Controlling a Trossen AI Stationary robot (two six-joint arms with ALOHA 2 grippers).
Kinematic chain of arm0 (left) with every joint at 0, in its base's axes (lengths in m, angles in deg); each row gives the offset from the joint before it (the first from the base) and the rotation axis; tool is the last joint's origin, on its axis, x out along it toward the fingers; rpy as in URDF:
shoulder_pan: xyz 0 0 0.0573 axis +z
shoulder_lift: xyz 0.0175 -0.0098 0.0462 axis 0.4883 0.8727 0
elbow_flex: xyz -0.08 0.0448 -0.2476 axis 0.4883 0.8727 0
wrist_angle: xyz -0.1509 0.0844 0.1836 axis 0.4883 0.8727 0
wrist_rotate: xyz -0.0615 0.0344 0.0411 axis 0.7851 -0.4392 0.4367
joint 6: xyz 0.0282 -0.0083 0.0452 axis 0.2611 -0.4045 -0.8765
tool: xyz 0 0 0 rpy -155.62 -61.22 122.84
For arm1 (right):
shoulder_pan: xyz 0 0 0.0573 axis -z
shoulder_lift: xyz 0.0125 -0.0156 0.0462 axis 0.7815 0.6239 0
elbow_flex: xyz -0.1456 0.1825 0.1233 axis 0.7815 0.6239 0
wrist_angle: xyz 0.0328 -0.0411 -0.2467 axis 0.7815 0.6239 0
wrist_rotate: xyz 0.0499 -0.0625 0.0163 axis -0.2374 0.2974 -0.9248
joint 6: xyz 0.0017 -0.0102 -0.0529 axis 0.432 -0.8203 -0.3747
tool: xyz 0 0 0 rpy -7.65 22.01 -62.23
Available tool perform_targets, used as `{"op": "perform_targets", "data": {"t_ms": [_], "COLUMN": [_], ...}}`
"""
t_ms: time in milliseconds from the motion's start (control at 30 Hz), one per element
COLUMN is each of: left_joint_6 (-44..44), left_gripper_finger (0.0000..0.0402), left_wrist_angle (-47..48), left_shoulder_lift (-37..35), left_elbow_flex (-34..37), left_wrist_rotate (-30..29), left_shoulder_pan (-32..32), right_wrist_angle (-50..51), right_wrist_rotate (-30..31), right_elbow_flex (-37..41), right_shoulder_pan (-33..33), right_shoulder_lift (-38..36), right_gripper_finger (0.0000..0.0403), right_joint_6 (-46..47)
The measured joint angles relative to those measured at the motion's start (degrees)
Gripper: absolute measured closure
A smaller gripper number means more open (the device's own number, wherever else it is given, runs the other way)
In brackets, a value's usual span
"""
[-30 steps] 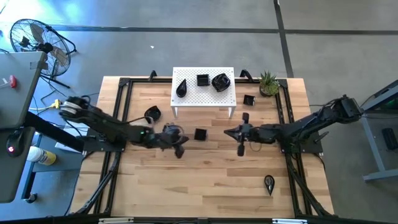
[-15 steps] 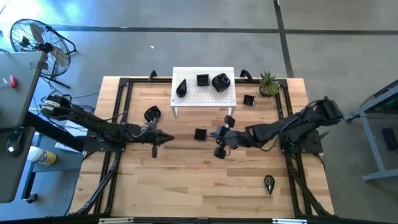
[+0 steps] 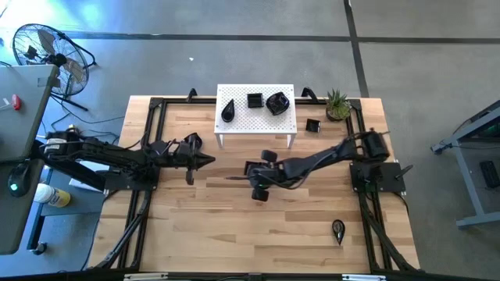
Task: Pick & Place Mini shaped plates
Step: Stack the square bowl on top of the square bowls on the shelf
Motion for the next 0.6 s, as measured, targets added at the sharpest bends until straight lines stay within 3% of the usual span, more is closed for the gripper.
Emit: {"op": "perform_targets", "data": {"t_ms": [233,600], "left_joint_6": [0.4,0.42], "left_gripper_finger": [0.0401,0.0401], "left_wrist_angle": [1.56,1.34], "left_shoulder_lift": [0.11,0.11], "left_elbow_flex": [0.09,0.13], "left_wrist_rotate": [1.33,1.98], "left_shoulder_pan": [1.48,1.46], "right_wrist_angle": [3.1,2.95], "right_wrist_rotate": [-0.07,-2.8], "right_elbow_flex": [-5.69,-6.36], "right_shoulder_pan": [0.7,2.27], "right_shoulder_lift": [6.56,7.31], "right_gripper_finger": [0.032,0.035], "right_joint_6": [-4.01,-4.6]}}
